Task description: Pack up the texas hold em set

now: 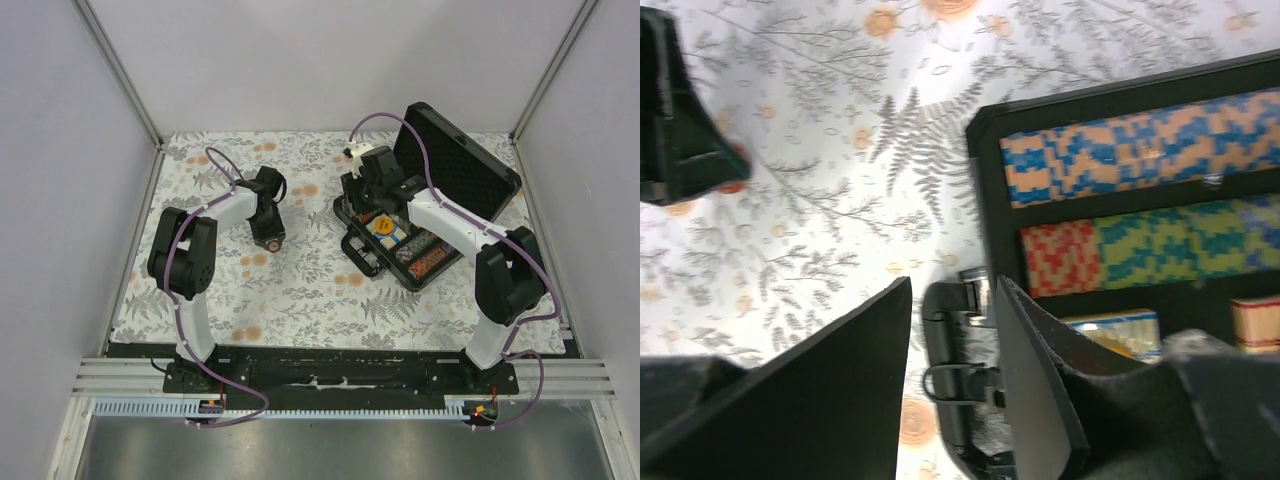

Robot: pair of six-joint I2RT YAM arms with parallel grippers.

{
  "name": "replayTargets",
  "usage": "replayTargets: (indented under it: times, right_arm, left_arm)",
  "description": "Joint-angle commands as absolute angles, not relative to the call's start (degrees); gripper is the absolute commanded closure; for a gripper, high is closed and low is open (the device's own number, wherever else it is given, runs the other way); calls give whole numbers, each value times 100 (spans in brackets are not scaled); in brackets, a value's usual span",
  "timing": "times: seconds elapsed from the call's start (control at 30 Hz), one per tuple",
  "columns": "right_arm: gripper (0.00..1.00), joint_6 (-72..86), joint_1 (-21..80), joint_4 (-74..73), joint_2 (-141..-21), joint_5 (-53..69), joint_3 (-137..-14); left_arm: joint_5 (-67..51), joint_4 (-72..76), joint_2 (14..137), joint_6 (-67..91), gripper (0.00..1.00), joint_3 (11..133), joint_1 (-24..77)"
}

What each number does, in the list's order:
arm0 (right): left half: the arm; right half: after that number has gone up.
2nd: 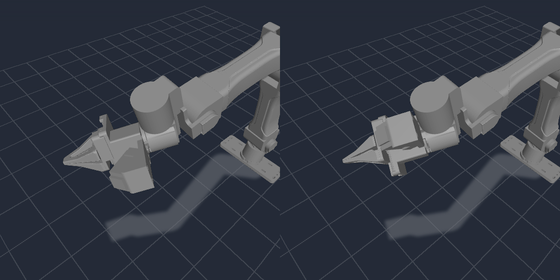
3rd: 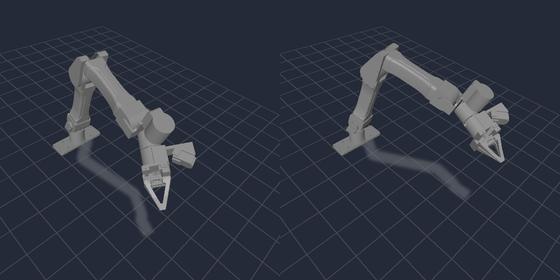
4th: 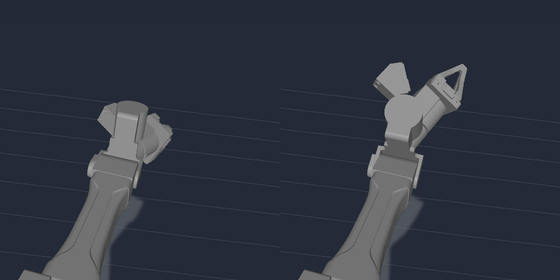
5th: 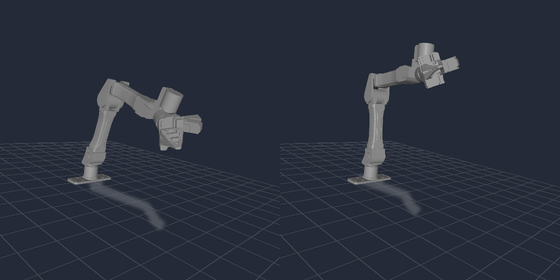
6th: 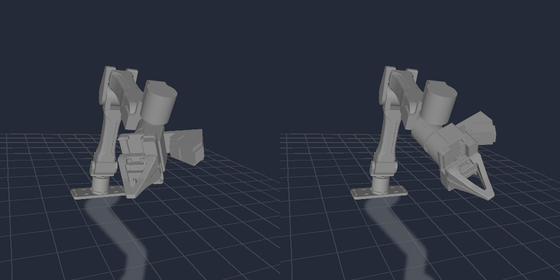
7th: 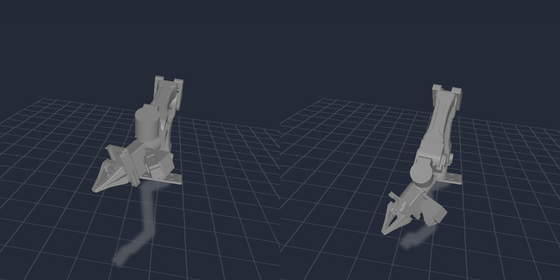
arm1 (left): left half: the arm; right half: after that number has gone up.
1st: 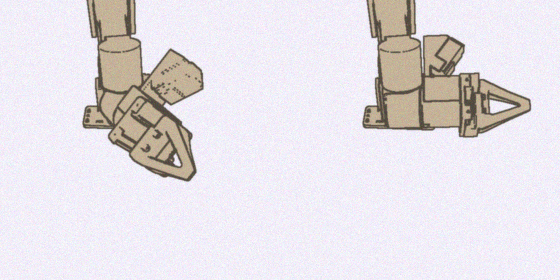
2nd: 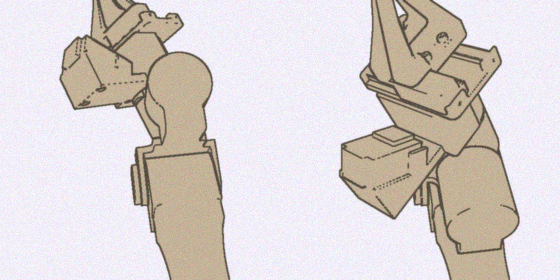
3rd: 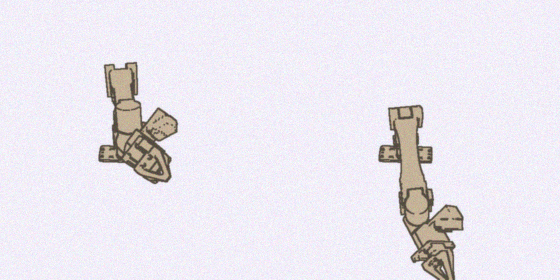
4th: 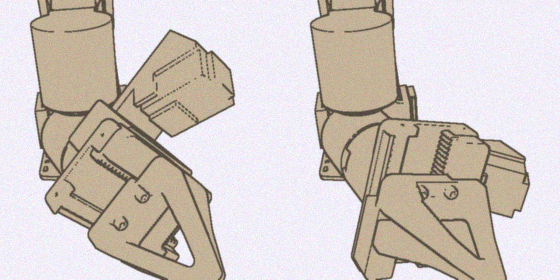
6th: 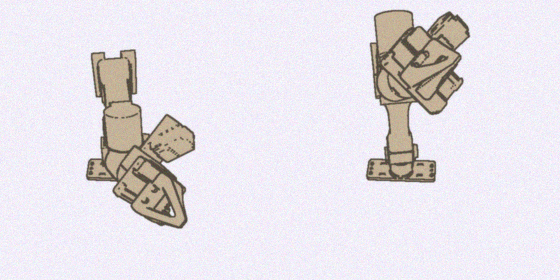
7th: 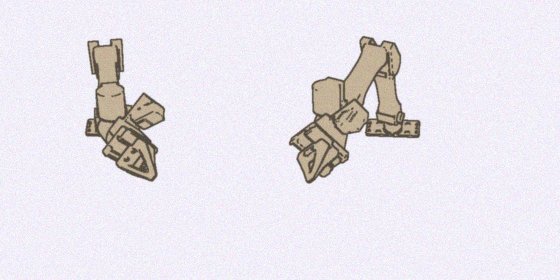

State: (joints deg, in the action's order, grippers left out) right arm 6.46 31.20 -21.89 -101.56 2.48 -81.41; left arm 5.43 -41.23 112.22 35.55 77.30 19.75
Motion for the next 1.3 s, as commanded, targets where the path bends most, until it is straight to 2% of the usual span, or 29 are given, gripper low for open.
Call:
replayTargets:
  times: [0.0,0.23,0.47,0.87,1.13,1.27]
  right_arm:
    - [53,1361,3111,-1417,-9853,1343,-7736]
    - [50,1828,3234,-765,-9905,1969,-7278]
    - [49,1881,3375,-703,-9993,2013,-7233]
    - [49,1767,3551,-914,-10274,1855,-7471]
    - [49,1732,3551,-1037,-10345,1793,-7567]
    - [50,1705,3560,-1081,-10353,1758,-7602]
  left_arm:
    - [246,-4148,11127,3893,58,7813,2039]
    - [141,-4280,10995,4051,56,7919,2048]
    - [351,-4307,11065,3999,42,7910,2048]
    - [650,-4430,11557,3630,36,8042,2294]
    - [659,-4430,11760,3639,36,8059,2320]
    - [589,-4403,11839,3630,46,8068,2320]
